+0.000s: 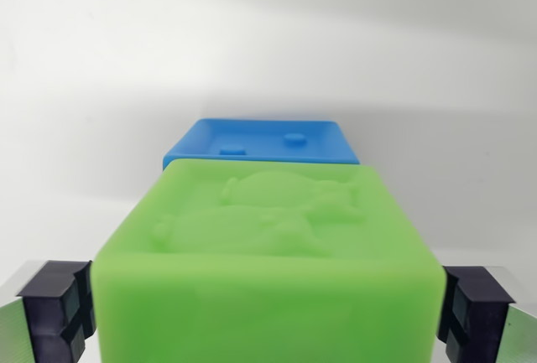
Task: Stack cube
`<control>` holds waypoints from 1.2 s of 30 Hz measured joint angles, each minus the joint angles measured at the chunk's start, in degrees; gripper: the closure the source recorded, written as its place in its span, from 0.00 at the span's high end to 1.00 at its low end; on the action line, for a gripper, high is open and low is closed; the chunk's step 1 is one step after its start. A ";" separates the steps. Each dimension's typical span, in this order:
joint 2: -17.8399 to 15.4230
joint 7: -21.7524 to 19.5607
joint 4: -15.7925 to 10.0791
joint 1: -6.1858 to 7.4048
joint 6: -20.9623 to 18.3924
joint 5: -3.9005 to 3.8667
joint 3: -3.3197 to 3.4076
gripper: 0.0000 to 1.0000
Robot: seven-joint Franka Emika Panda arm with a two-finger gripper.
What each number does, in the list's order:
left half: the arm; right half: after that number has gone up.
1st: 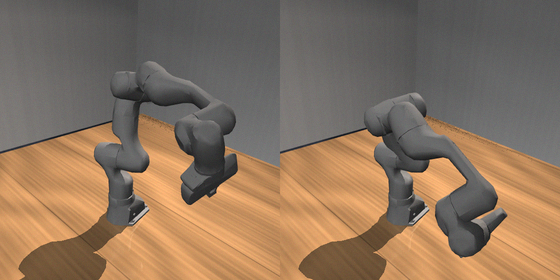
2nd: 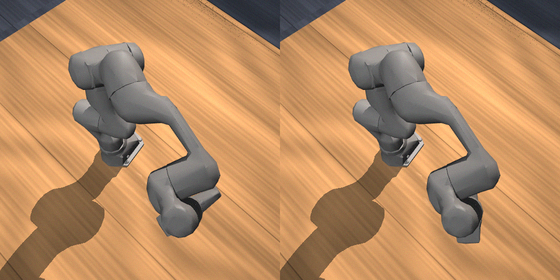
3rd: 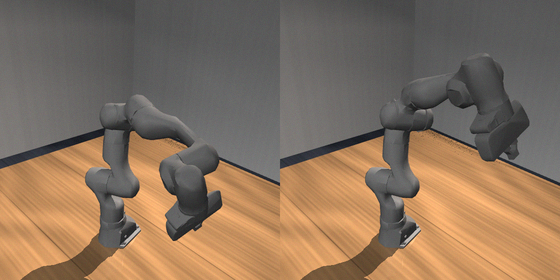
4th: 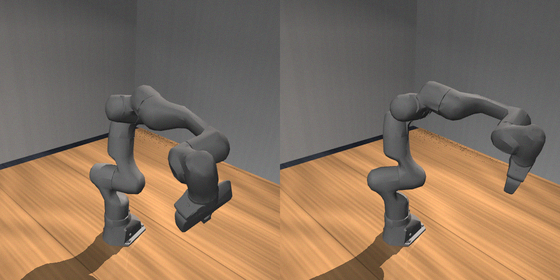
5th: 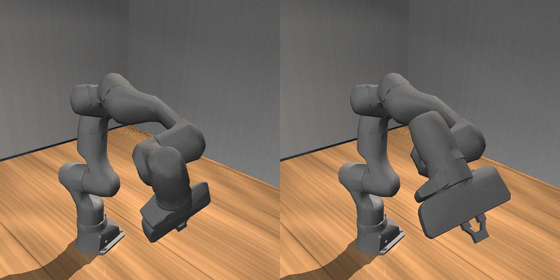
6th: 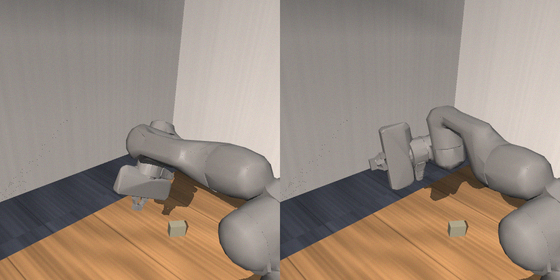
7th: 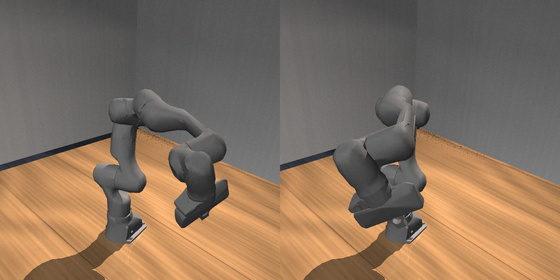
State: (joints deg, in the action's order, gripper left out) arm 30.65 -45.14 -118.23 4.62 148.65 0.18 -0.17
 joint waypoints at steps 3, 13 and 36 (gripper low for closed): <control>0.00 0.00 0.00 0.00 -0.01 0.00 0.00 1.00; -0.95 0.00 -0.12 0.00 -0.66 0.00 0.00 1.00; -8.89 0.00 -0.51 0.00 -8.09 0.00 0.00 1.00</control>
State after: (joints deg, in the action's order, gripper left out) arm 21.76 -45.14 -118.74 4.62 140.56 0.18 -0.17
